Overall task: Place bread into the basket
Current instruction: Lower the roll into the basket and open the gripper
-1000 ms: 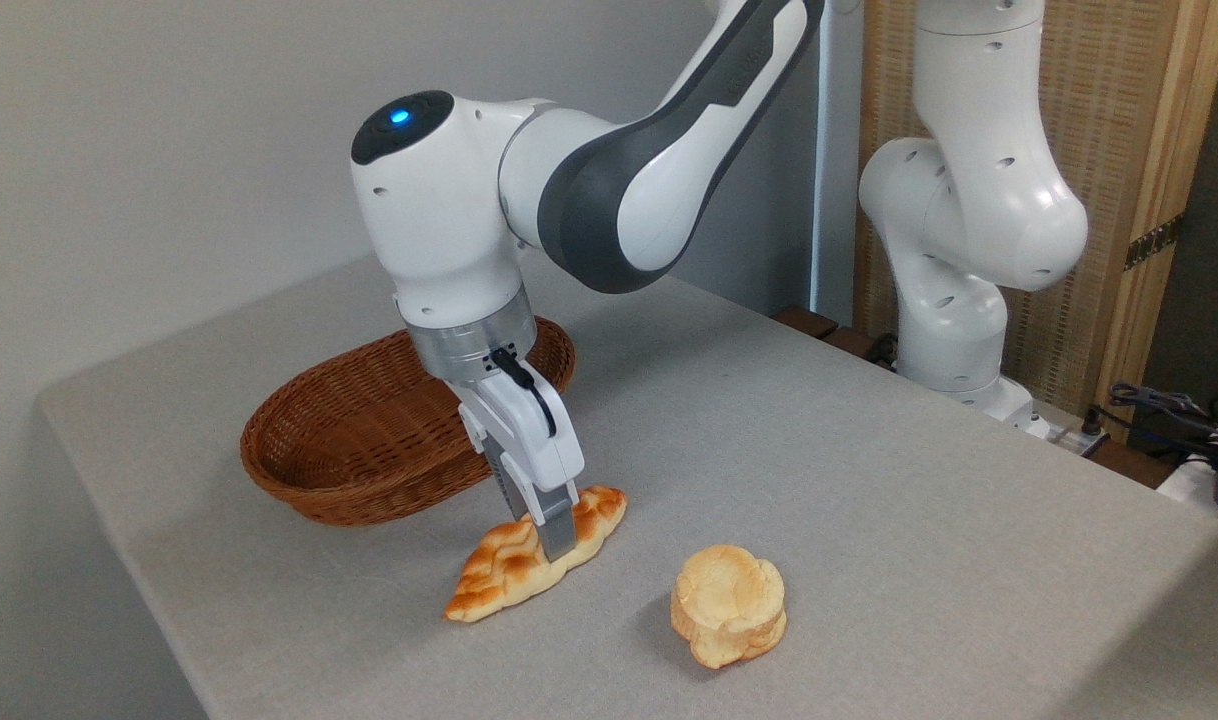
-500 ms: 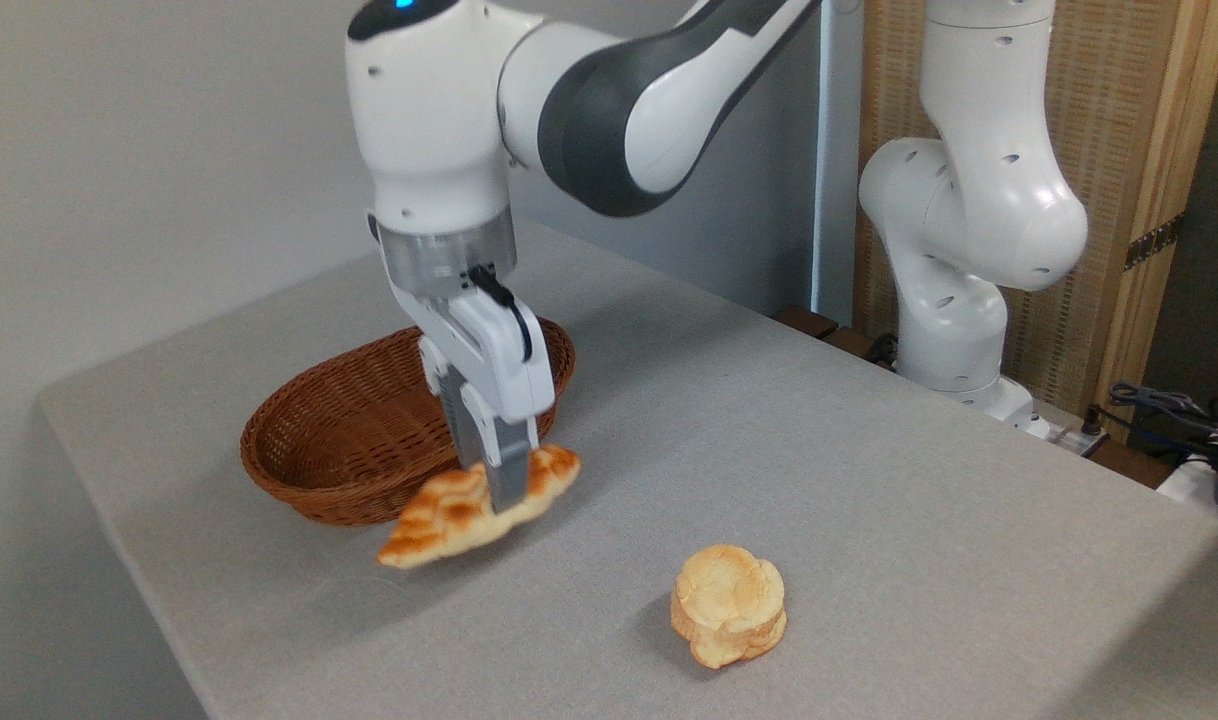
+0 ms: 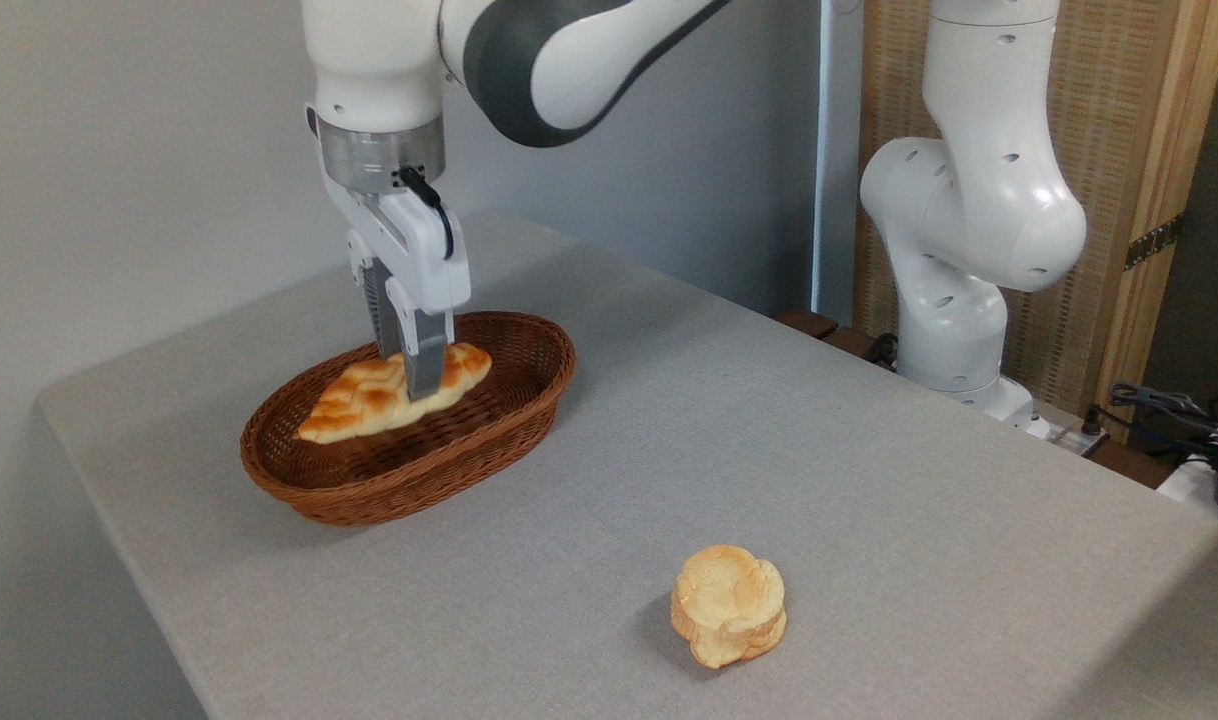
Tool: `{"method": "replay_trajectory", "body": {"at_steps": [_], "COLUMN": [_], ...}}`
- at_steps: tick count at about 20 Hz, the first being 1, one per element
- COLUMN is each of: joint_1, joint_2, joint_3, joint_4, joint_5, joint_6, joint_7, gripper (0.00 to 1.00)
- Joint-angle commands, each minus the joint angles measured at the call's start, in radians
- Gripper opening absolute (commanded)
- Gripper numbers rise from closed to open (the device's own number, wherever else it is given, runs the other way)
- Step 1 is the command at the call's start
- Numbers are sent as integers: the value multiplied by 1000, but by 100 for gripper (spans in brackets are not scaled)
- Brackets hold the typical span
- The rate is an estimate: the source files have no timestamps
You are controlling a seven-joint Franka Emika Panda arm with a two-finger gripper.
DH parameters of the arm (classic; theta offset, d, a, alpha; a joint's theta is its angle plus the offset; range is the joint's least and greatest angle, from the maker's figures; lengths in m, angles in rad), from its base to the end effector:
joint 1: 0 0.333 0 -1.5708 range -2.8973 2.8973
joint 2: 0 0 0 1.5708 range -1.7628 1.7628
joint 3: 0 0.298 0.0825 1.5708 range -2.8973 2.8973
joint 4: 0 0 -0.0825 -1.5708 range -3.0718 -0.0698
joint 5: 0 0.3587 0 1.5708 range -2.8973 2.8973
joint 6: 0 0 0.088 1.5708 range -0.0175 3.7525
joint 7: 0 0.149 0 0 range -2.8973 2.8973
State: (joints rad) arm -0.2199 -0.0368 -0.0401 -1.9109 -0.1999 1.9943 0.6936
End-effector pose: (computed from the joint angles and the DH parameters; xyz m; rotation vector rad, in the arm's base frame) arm 0.5208 -0.1592 0.4699 2.6922 -1.2712 0.2345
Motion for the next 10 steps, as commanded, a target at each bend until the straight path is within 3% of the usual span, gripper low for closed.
{"method": "replay_trajectory", "body": {"at_steps": [1,10], "joint_1": [-7,-13], "joint_2": [5,28], "joint_3": [-27,-38], "joint_4": [0,-2], "joint_5": [-7,-3], "joint_6": [9,8], "joint_7": [-51,-46], "gripper": [100,100]}}
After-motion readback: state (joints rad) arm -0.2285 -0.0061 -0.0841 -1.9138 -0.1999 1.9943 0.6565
